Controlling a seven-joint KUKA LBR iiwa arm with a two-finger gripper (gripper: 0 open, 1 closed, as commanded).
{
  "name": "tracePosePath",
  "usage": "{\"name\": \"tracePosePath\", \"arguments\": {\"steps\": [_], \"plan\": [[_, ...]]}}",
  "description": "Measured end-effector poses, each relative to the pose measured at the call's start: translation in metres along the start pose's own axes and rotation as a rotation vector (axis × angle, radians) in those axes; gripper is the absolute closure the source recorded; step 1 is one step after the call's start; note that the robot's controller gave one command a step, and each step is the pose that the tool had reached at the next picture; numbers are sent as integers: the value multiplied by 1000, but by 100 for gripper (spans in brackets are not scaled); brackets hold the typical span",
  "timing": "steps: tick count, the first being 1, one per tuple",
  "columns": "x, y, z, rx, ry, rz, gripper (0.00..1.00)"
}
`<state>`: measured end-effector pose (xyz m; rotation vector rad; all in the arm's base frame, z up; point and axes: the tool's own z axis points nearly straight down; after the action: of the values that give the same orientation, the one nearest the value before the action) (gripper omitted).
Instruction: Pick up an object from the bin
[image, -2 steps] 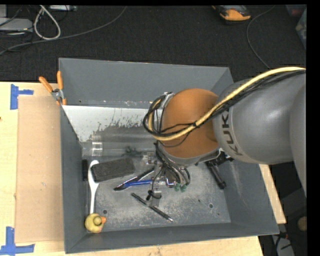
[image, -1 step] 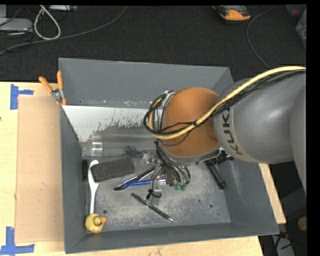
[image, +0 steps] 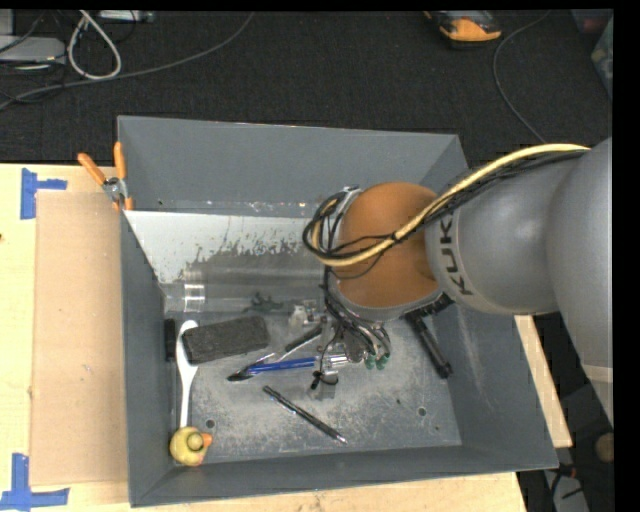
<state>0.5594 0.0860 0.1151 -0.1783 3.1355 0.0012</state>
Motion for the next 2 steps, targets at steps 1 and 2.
{"name": "tracePosePath", "arguments": {"steps": [1,2], "plan": [[-26,-36,48,0,-1,30,0],[-25,-48,45,-1,-2,-46,0]]}}
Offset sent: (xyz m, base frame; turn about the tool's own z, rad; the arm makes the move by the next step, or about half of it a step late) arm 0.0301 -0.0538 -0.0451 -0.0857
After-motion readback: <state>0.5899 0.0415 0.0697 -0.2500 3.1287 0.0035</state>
